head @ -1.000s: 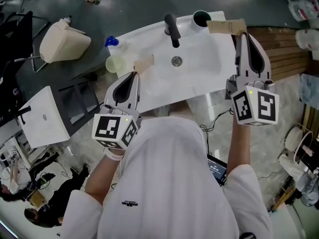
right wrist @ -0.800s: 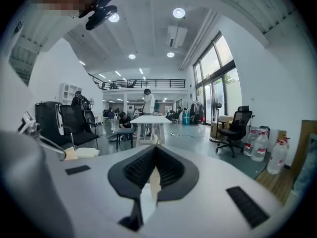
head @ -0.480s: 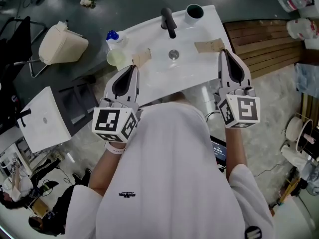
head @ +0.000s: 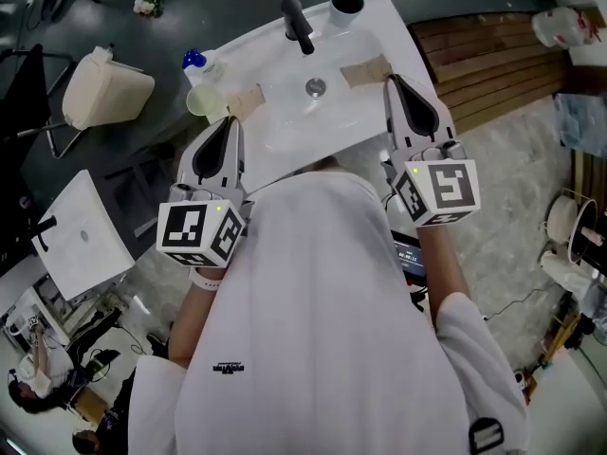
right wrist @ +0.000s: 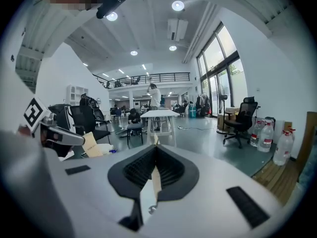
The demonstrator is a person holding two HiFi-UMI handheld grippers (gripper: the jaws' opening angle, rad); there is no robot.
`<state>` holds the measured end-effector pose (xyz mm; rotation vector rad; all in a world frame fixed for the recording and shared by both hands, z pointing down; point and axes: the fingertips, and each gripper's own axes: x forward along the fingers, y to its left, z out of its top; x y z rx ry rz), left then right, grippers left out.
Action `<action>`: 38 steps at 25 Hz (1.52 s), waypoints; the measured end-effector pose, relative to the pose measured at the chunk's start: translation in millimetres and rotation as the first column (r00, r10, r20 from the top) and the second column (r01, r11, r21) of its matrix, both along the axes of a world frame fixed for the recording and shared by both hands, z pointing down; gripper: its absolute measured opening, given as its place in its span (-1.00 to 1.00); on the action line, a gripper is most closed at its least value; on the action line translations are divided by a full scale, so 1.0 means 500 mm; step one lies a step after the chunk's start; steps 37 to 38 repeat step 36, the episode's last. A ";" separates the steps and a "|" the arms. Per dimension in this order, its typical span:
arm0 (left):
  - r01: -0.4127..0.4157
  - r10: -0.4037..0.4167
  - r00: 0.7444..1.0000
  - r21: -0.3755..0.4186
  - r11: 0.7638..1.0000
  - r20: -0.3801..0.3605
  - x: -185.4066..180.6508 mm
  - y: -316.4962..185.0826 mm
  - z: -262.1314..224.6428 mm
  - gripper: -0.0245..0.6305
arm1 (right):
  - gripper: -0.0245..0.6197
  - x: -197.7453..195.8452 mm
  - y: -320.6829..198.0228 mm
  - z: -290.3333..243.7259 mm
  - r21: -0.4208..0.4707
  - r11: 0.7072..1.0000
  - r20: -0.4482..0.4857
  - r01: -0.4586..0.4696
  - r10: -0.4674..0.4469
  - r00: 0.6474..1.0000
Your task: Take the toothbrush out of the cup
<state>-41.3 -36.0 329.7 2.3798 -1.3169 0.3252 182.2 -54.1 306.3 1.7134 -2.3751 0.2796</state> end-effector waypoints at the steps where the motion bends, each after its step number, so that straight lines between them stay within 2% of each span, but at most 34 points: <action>1: -0.001 0.001 1.000 -0.002 1.000 -0.002 0.002 0.002 0.001 -0.91 | -0.90 -0.002 -0.001 -0.003 0.002 1.000 -0.002 0.009 -0.009 1.000; 12: -0.035 0.035 0.999 -0.040 0.999 -0.016 0.016 0.010 0.013 -0.91 | -0.90 -0.012 0.006 0.012 -0.022 1.000 -0.017 0.013 -0.014 1.000; 38: -0.029 0.028 1.000 -0.034 0.999 -0.012 0.022 0.023 0.003 -0.91 | -0.90 -0.008 0.018 0.008 -0.022 1.000 -0.011 0.021 -0.022 1.000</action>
